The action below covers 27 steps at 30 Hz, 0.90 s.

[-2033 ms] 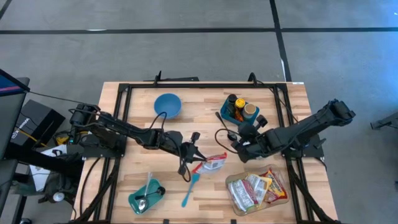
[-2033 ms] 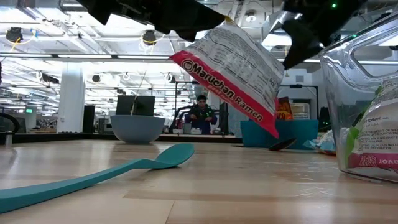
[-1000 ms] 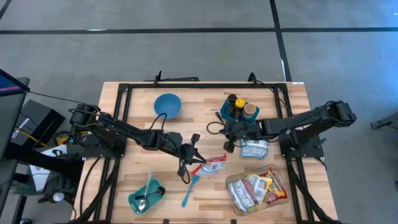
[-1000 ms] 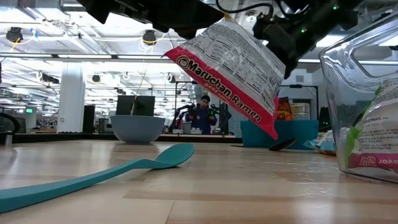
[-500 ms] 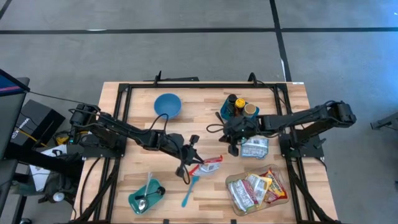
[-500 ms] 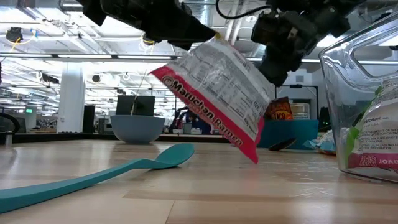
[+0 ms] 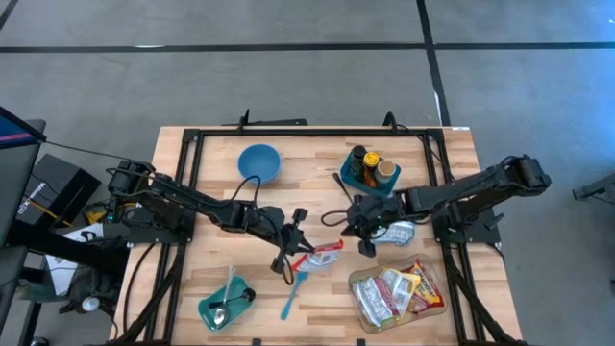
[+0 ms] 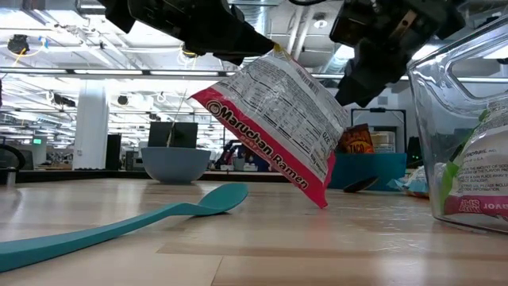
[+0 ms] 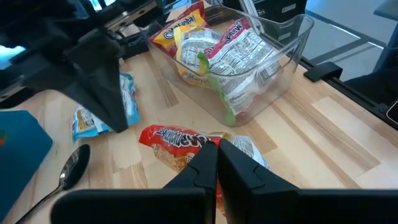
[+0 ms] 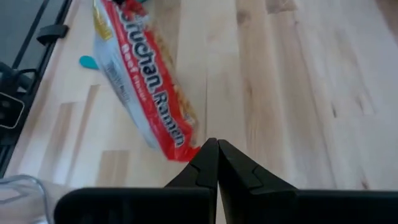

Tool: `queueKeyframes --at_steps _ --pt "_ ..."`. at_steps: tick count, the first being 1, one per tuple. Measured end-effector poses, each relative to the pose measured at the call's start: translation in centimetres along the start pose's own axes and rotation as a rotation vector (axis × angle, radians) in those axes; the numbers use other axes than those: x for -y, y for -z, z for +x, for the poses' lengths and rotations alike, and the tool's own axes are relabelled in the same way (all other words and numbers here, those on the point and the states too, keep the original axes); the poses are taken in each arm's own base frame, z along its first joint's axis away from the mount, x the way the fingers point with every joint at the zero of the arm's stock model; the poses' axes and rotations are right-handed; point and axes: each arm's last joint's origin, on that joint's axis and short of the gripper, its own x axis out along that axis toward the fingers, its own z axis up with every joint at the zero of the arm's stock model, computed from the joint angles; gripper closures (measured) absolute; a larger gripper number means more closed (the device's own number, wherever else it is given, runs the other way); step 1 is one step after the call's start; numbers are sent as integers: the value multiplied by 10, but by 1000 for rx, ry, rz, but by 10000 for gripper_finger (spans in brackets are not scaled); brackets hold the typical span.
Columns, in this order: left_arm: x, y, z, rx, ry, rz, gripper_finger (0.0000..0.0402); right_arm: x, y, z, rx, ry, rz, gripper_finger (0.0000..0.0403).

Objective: Pick & Place Food Item
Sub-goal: Put the red noodle pack into the transparent bin

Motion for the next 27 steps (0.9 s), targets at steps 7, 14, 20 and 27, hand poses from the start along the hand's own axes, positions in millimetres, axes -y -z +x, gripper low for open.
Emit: queueKeyframes --at_steps 7,14,20,27 --pt "0 0 0 -1 -4 0 401 1 9 0 -92 19 41 403" --pt "0 0 0 -1 -5 0 401 -6 10 0 -100 -46 33 403" --pt "-1 -2 0 17 -9 2 401 -12 7 0 -63 -71 53 403" --pt "-1 -3 0 33 -12 3 401 -12 6 0 -57 -70 78 401"
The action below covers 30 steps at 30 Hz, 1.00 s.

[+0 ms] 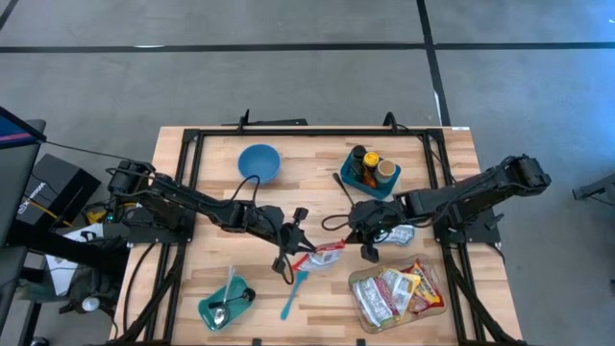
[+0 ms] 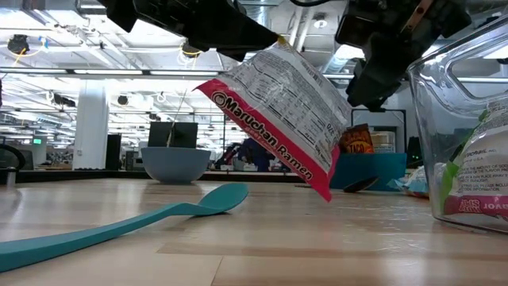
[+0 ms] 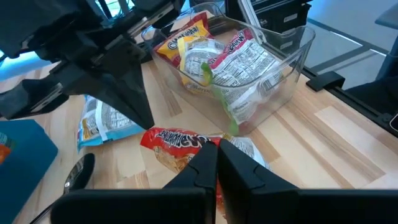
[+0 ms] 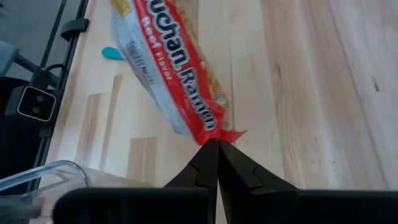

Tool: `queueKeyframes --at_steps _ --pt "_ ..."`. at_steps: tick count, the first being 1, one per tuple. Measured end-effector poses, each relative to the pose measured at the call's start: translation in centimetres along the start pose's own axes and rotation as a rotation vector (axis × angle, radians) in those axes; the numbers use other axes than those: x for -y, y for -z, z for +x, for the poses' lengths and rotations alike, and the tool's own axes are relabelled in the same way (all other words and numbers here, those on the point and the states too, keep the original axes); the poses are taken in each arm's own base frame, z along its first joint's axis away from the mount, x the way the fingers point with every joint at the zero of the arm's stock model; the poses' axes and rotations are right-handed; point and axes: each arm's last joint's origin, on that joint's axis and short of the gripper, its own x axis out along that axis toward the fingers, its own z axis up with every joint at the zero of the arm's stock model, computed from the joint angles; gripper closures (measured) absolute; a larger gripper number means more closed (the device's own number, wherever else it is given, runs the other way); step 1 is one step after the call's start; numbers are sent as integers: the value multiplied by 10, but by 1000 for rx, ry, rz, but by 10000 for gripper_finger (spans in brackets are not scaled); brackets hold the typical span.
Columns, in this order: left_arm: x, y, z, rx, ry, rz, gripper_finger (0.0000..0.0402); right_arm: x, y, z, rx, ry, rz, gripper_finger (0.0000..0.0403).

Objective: Pick & Place Food Item
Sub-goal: Put the red noodle pack into the transparent bin

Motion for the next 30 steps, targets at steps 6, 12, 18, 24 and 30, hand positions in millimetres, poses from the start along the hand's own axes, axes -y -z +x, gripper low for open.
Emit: queueKeyframes --at_steps 6,12,18,24,30 --pt "0 0 0 0 0 0 401 -1 -2 0 24 -9 -3 370" --pt "0 0 0 1 3 0 401 -2 -4 0 37 -13 -6 319" --pt "1 -3 0 45 49 3 401 -3 -4 0 31 -48 -40 273" --pt "1 -5 0 62 63 5 401 -10 -3 0 26 -116 -79 250" --pt "0 -7 0 87 56 8 401 -19 0 1 27 -141 -103 249"
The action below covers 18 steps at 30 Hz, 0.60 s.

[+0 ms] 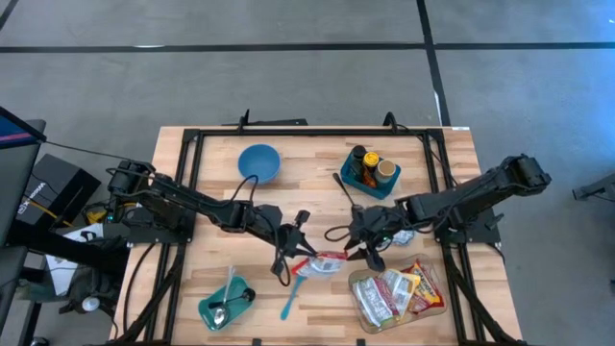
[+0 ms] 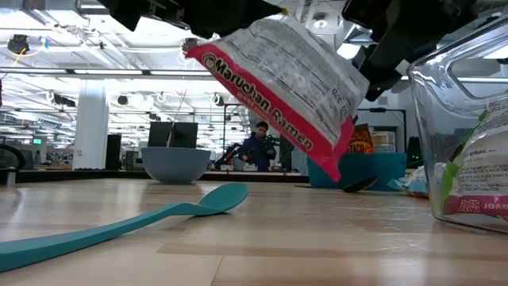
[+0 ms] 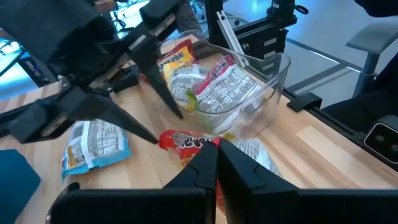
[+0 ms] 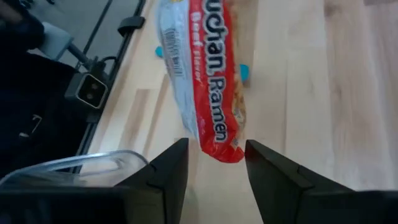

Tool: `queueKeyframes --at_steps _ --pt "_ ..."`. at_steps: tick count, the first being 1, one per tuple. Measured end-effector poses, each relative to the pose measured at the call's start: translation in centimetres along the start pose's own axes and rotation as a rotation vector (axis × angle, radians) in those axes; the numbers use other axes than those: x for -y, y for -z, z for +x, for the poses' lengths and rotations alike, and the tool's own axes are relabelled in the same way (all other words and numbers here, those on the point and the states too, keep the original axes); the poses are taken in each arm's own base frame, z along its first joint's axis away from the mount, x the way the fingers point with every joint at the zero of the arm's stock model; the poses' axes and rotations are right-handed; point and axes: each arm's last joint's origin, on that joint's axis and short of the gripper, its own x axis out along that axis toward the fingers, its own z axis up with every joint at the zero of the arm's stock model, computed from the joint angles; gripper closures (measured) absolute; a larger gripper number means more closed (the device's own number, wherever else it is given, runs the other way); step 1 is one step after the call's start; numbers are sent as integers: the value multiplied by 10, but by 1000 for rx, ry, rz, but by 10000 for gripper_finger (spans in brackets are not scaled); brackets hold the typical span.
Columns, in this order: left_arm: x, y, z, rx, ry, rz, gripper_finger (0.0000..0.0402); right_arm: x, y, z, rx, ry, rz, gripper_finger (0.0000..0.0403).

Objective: Pick & Place Food Item
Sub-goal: Put the red noodle pack into the transparent bin

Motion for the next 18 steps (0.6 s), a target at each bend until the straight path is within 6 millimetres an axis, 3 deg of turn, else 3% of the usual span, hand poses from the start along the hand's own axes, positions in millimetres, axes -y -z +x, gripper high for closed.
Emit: queueKeyframes --at_steps 18 --pt "0 -1 0 15 -4 2 401 0 -2 2 21 1 -2 255"
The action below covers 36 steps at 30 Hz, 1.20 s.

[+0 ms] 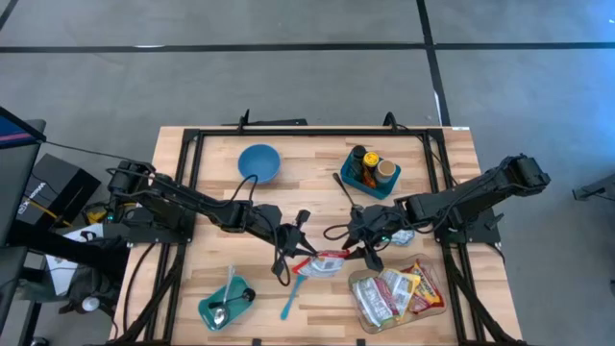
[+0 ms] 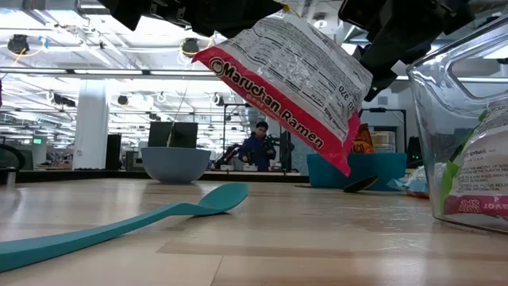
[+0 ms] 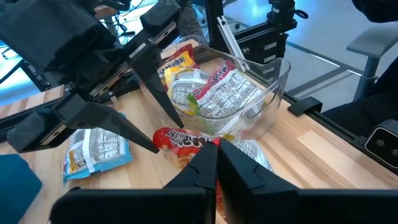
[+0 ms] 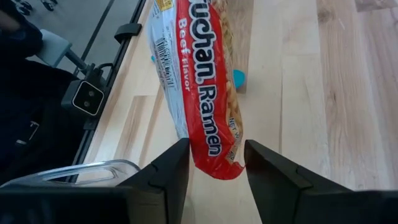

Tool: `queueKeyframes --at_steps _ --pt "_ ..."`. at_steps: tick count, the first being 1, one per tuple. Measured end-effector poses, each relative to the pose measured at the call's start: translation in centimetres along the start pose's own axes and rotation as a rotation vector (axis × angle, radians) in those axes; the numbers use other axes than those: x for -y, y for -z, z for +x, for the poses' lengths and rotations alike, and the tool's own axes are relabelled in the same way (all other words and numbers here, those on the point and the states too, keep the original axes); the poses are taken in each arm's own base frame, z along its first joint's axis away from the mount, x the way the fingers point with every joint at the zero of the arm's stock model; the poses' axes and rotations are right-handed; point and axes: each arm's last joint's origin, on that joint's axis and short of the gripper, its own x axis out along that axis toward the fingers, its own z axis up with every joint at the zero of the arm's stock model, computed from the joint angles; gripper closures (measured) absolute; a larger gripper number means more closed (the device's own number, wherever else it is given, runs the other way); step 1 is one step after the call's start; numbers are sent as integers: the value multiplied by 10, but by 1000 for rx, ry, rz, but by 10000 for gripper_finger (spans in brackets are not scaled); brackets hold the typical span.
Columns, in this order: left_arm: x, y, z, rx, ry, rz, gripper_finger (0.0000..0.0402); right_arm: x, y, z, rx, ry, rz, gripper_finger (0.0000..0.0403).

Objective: Pick & Place Food Item
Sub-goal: Put the red noodle pack into the transparent bin

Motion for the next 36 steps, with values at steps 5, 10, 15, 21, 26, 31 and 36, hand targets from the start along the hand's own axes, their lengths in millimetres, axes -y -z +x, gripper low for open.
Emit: queueKeyframes --at_steps 5,10,15,21,26,31,36 --pt "0 0 0 0 0 0 401 0 1 0 -9 2 15 255" --pt "0 0 0 2 0 0 401 -1 1 0 -18 -27 15 255" --pt "0 -2 0 18 -5 3 401 -1 1 0 -18 -28 15 254" --pt "-1 -2 0 20 -5 3 401 -1 1 0 -13 -31 14 255" --pt "-1 -2 0 20 -6 3 401 -1 0 0 -11 -32 14 262" --pt "-1 -3 0 30 -8 5 401 -1 1 0 -15 -31 15 283" --pt "-1 -3 0 32 -9 5 401 -1 2 0 -30 -27 20 308"
